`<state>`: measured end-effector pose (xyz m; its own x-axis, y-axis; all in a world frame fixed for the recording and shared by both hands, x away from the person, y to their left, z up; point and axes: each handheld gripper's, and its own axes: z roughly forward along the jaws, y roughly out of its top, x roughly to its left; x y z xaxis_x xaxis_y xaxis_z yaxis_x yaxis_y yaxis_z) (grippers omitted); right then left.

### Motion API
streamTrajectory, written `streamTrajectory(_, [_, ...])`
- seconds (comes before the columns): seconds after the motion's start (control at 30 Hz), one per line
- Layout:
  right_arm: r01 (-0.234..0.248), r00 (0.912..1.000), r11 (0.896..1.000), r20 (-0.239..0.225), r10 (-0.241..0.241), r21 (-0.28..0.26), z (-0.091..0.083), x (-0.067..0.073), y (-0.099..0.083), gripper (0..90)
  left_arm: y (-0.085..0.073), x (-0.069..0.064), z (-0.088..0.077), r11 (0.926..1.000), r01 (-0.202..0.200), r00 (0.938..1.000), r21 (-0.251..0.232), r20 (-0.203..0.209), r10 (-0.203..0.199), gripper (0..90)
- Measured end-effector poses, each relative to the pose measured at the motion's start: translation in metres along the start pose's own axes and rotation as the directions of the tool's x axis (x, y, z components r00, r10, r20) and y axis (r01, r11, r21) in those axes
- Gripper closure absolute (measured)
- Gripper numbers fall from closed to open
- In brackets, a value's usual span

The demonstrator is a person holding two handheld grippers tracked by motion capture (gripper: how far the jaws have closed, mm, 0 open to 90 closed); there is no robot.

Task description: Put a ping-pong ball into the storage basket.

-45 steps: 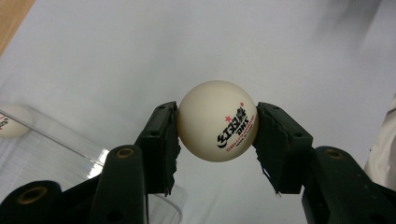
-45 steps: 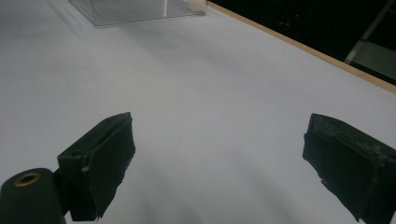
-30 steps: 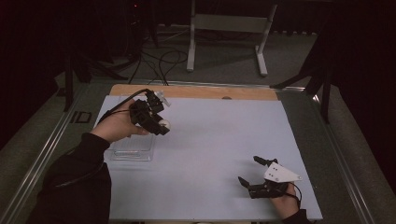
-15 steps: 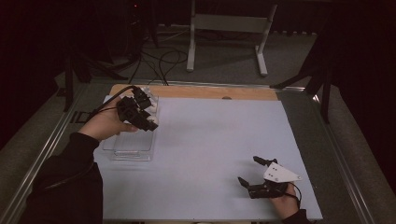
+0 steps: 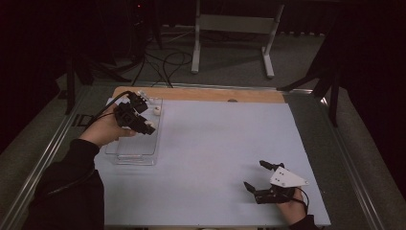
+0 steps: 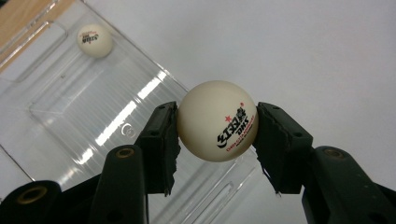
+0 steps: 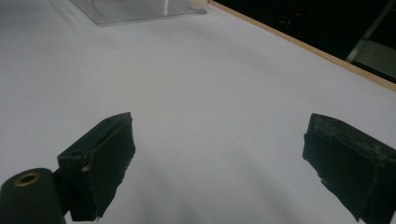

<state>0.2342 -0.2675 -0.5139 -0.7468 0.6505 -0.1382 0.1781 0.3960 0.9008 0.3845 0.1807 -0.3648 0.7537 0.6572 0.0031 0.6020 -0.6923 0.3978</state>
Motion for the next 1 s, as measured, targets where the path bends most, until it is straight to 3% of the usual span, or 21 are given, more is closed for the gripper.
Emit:
streamTrajectory(0.43, [0.0, 1.0, 1.0, -0.003, 0.0, 0.0, 0.0, 0.0, 0.0, 9.0, -0.01, 0.012, 0.02, 0.9977, 0.068, 0.9977, 0.001, 0.001, -0.068, 51.7])
streamTrajectory(1.0, [-0.002, 1.0, 1.0, 0.0, 0.002, 0.0, -0.001, 0.0, 0.0, 9.0, -0.016, 0.019, 0.045, 0.9949, 0.092, 0.9957, 0.041, 0.006, -0.093, 51.8])
